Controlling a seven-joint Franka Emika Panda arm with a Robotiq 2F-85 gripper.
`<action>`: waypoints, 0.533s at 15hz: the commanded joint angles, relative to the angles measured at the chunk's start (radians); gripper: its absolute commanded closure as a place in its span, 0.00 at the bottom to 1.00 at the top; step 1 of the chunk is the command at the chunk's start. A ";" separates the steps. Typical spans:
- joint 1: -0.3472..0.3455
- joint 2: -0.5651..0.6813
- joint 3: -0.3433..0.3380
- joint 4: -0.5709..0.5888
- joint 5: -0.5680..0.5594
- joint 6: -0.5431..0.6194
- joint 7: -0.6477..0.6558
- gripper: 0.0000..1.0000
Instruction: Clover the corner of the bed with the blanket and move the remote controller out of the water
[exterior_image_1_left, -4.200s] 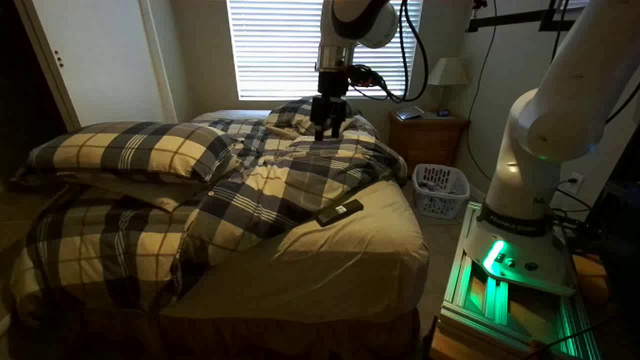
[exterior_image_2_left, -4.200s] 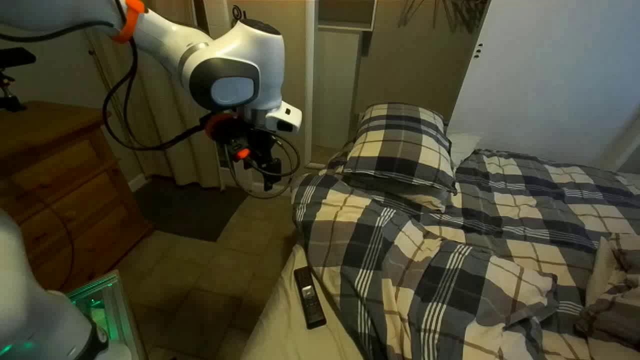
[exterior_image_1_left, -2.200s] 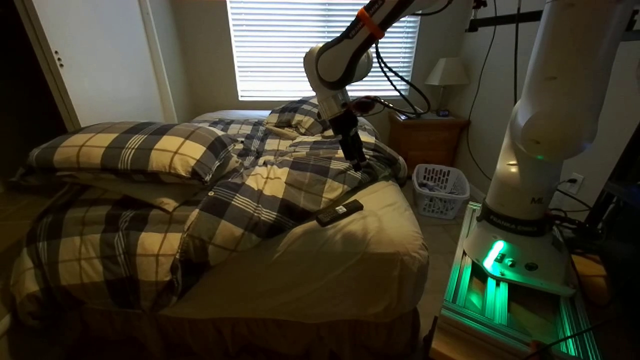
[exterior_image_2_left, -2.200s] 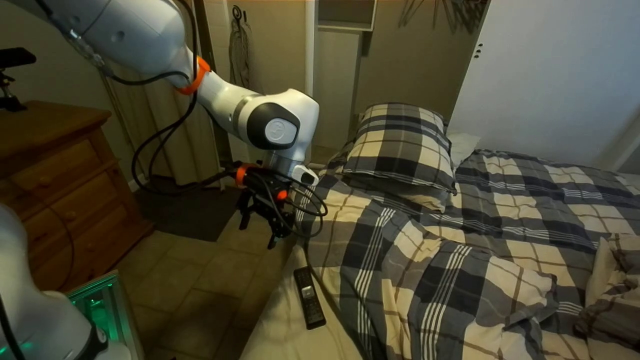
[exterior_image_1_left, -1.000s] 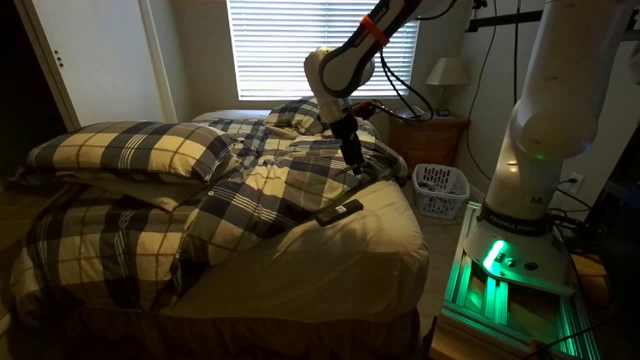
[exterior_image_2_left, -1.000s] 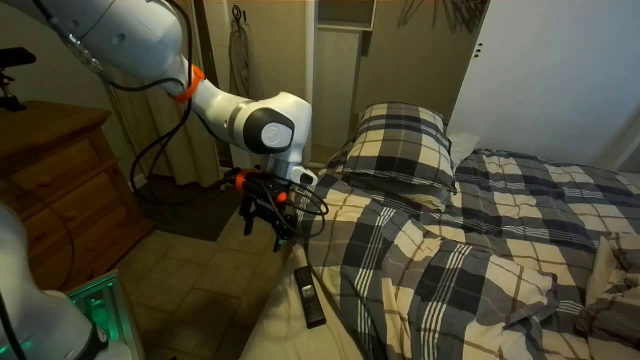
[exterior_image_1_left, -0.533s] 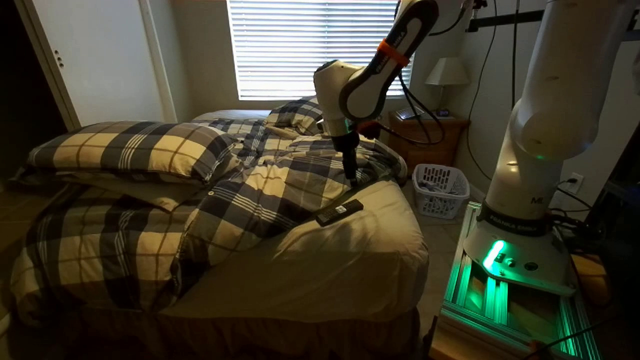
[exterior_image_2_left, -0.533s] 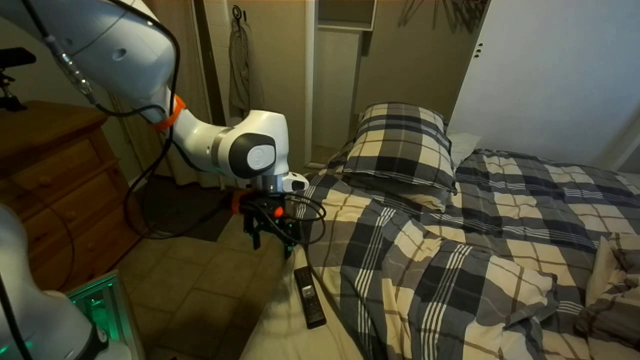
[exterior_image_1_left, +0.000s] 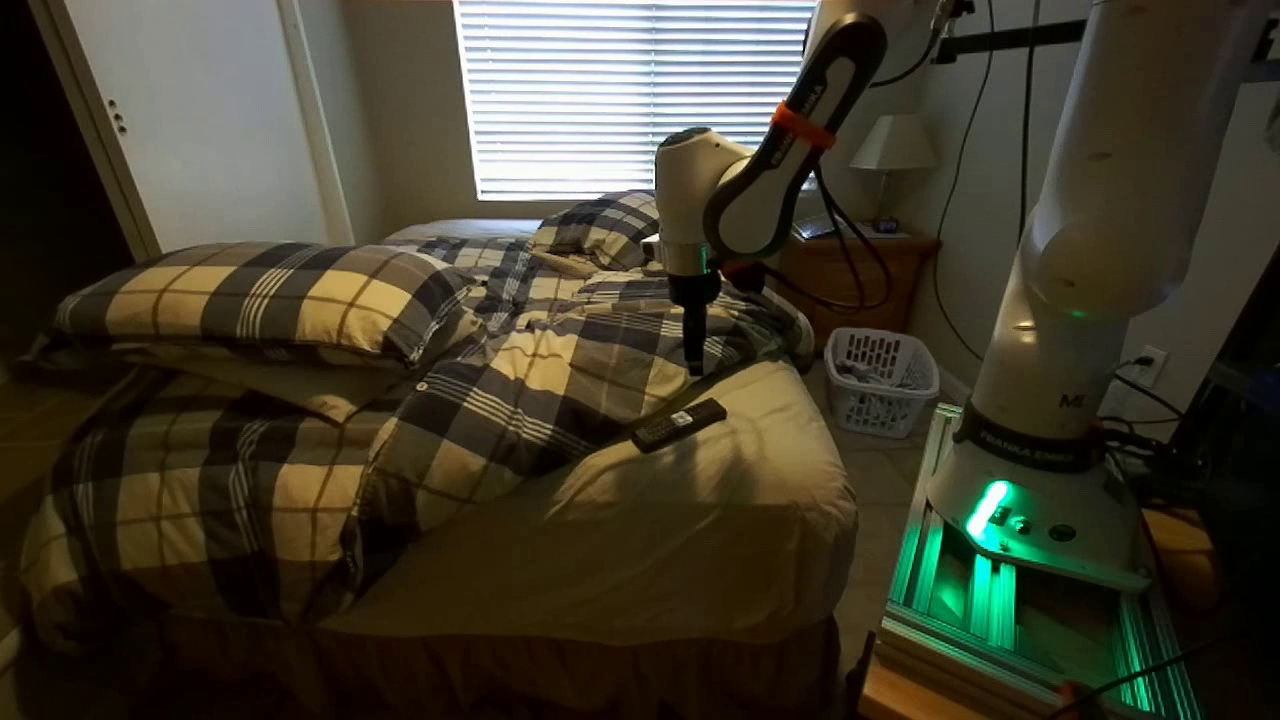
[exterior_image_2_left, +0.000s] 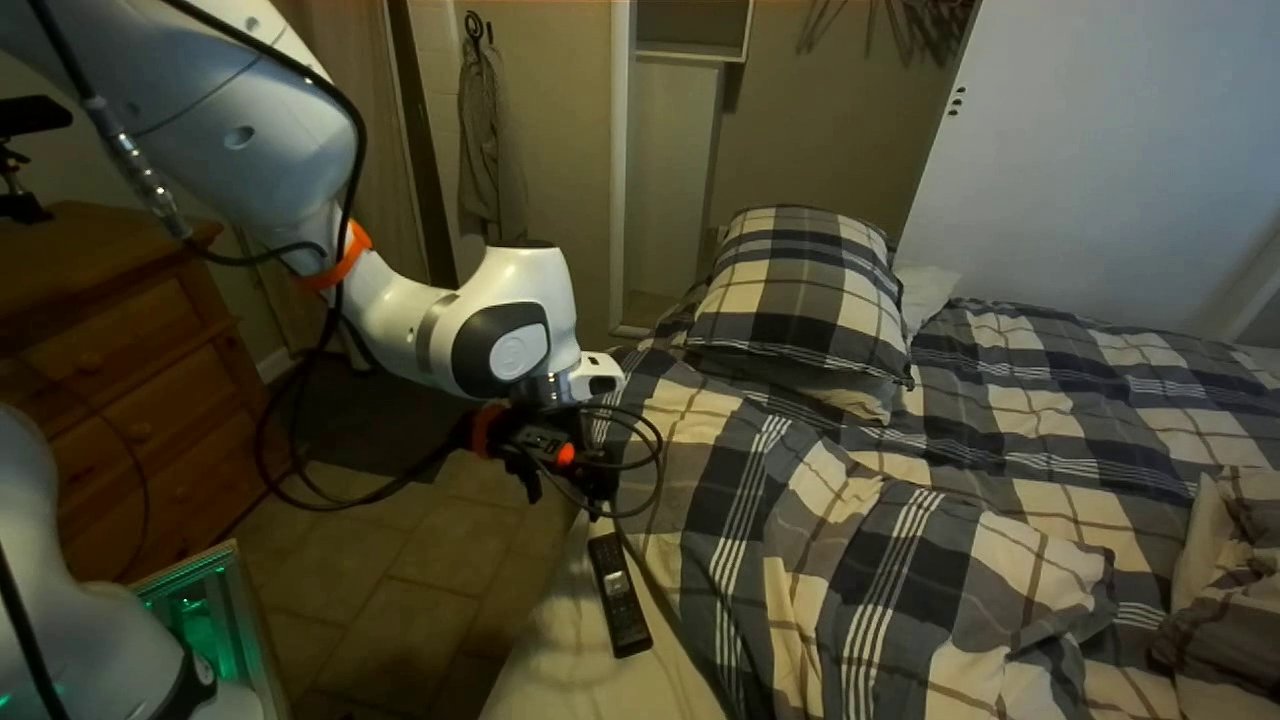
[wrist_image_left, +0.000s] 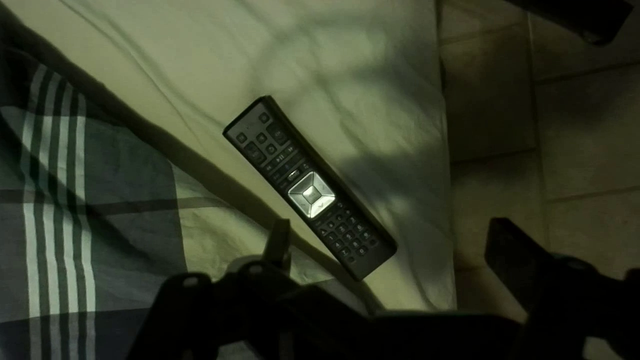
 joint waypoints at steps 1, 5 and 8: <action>-0.001 -0.001 0.002 0.001 0.002 -0.002 -0.001 0.00; -0.012 0.059 -0.003 0.027 0.015 -0.003 -0.134 0.00; -0.023 0.105 -0.020 0.036 -0.057 -0.006 -0.215 0.00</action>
